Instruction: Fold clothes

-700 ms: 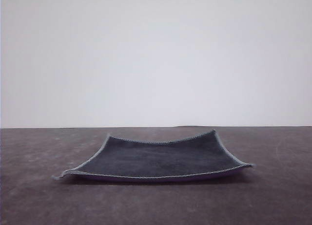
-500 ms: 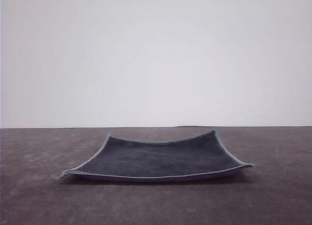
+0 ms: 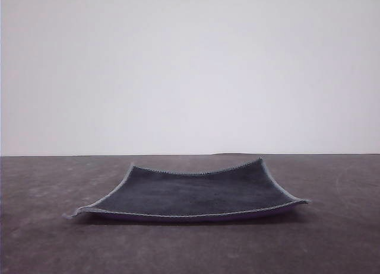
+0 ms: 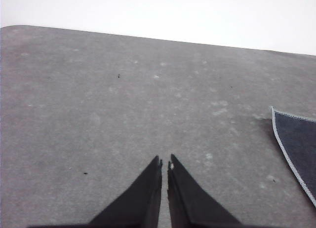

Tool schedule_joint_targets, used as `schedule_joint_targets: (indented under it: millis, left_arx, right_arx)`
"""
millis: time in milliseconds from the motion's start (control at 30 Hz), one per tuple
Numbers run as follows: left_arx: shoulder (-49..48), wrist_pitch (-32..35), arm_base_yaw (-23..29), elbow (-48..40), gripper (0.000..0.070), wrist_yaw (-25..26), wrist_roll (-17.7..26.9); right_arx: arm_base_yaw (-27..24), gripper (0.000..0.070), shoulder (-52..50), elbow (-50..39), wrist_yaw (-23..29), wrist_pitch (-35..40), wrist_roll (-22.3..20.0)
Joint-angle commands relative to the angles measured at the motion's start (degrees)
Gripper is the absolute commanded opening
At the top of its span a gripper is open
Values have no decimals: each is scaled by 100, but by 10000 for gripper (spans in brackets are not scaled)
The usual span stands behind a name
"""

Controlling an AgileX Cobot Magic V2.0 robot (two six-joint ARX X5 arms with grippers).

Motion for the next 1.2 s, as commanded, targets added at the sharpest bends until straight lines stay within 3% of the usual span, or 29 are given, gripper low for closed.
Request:
schedule_joint_targets:
  millis: [0, 167, 533, 700, 767, 967, 1167]
  left_arx:
    - [-11, 79, -7, -107, 6, -6, -50]
    - [-11, 196, -7, -107, 6, 24, -305]
    - [-11, 205, -7, -69, 5, 35, -403]
    - [27, 233, -7, 421, 5, 31, -747]
    - [150, 239, -7, 792, 5, 30, -825]
    - [1534, 101, -7, 2192, 5, 329, -1005]
    - [4024, -40, -7, 3872, 5, 1706, -828]
  right_arx:
    - [7, 7, -4, -20, -85, 94, 214]
    - [7, 7, -4, -20, -459, 152, 316]
    - [7, 7, -4, -20, -462, 351, 633]
    - [7, 6, 34, 205, -462, 320, 1416]
    - [7, 6, 194, 484, -464, 138, 1539]
    - [7, 6, 1491, 1863, -600, -404, 1656]
    - [11, 6, 3802, 3597, -1254, -805, 1609]
